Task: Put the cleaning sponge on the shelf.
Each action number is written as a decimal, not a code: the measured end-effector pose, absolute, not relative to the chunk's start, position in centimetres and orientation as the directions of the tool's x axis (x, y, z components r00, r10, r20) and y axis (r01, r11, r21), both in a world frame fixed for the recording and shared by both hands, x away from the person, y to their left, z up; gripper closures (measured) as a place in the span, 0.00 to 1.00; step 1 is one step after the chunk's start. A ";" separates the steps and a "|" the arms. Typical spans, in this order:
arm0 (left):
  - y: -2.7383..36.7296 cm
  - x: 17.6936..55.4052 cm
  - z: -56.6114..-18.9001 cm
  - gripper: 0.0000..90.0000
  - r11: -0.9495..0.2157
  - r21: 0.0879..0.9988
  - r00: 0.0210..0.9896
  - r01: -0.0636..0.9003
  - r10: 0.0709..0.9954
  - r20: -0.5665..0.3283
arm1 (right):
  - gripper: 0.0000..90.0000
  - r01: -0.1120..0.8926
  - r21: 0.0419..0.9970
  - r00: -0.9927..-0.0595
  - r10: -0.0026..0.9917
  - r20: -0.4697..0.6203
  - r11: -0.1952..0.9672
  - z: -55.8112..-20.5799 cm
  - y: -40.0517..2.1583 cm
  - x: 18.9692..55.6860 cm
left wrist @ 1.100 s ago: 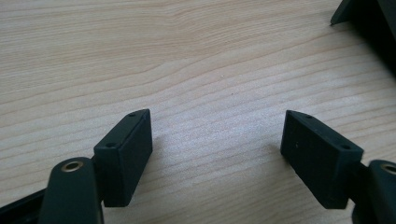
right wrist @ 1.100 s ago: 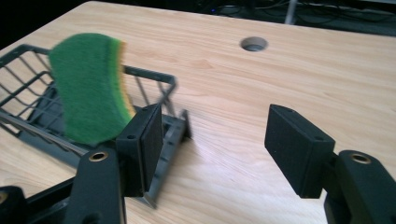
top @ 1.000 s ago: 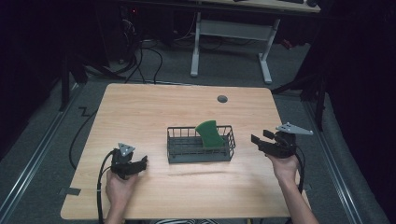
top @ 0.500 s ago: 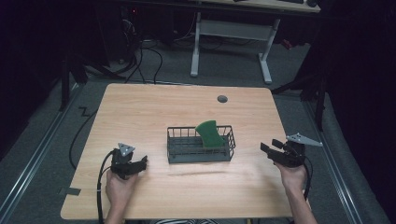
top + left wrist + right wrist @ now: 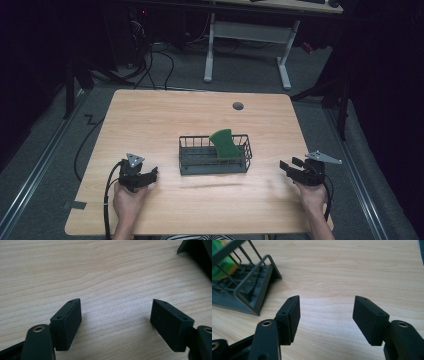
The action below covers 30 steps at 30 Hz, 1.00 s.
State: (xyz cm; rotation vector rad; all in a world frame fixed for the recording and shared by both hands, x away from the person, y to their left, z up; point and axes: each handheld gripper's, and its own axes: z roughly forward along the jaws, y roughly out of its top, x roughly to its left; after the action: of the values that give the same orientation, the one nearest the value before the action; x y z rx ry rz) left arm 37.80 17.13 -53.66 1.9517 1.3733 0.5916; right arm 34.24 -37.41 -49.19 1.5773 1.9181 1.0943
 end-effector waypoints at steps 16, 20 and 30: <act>17.1 37.8 -53.7 0.28 -0.221 0.740 0.343 0.636 0.939 -0.013 | 0.44 0.643 0.763 -0.241 0.964 0.116 0.069 -51.8 -37.3 34.4; 17.1 37.8 -53.7 0.28 -0.221 0.740 0.343 0.636 0.939 -0.014 | 0.44 0.648 0.757 -0.236 0.966 0.101 0.079 -52.2 -37.2 34.5; 17.1 37.8 -53.7 0.28 -0.222 0.740 0.343 0.636 0.939 -0.013 | 0.43 0.649 0.755 -0.234 0.969 0.078 0.095 -52.8 -36.8 34.6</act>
State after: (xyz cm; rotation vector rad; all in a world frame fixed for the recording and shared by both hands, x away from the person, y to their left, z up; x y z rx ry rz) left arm 37.80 17.13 -53.66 1.9518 1.3733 0.5916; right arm 34.64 -36.84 -52.83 1.5819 1.9359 0.9606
